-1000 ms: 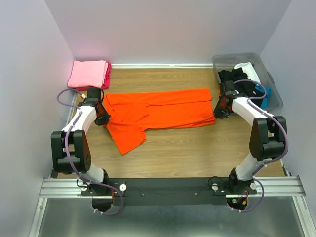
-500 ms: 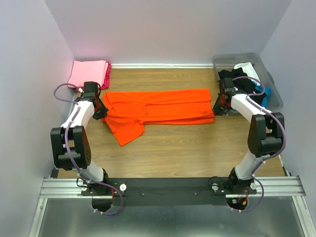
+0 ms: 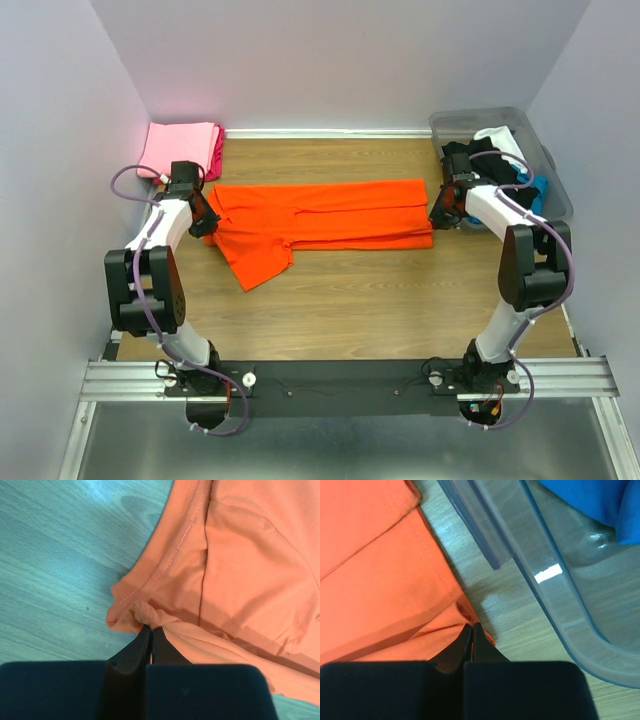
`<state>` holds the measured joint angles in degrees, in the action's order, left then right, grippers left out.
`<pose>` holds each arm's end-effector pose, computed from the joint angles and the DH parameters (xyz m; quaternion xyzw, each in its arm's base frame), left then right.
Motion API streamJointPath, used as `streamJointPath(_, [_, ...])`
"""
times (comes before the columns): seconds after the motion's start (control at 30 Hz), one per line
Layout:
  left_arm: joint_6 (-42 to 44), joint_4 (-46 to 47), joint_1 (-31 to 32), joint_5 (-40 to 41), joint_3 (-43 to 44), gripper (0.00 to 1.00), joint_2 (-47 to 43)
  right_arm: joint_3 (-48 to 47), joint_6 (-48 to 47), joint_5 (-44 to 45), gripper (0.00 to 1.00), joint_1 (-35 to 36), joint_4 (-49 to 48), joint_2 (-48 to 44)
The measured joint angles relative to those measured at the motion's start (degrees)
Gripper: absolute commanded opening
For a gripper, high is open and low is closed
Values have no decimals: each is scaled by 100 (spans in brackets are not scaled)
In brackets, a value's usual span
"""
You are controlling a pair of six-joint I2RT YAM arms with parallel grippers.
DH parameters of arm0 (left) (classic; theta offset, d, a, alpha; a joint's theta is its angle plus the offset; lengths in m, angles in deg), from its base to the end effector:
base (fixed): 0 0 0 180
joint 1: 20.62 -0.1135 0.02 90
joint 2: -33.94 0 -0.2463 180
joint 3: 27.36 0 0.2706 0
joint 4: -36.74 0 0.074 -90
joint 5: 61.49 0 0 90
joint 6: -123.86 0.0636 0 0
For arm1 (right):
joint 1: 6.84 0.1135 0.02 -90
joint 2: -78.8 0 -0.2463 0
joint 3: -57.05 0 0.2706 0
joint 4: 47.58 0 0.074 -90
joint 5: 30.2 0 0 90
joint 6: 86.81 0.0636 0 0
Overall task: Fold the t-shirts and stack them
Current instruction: Fold the tshirt
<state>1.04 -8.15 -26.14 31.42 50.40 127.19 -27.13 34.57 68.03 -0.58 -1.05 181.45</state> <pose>0.3607 0.0381 0.1676 -0.3235 0.9107 -0.0364 0.2541 0.3872 0.0333 0.1440 0.2269 0.9471 0.0033 0.2269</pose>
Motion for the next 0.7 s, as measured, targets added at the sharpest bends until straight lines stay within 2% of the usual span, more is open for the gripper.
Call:
streamJointPath(0.57, [-59, 391, 0, 0, -20, 0, 372, -208, -44, 0, 1, 0, -142, 485])
streamJointPath(0.63, [-68, 450, 0, 0, -46, 0, 374, -223, -74, 0, 3, -2, -192, 505])
streamJointPath(0.7, [-70, 481, 0, 0, -63, 5, 374, -229, -92, 0, 8, -2, -234, 505])
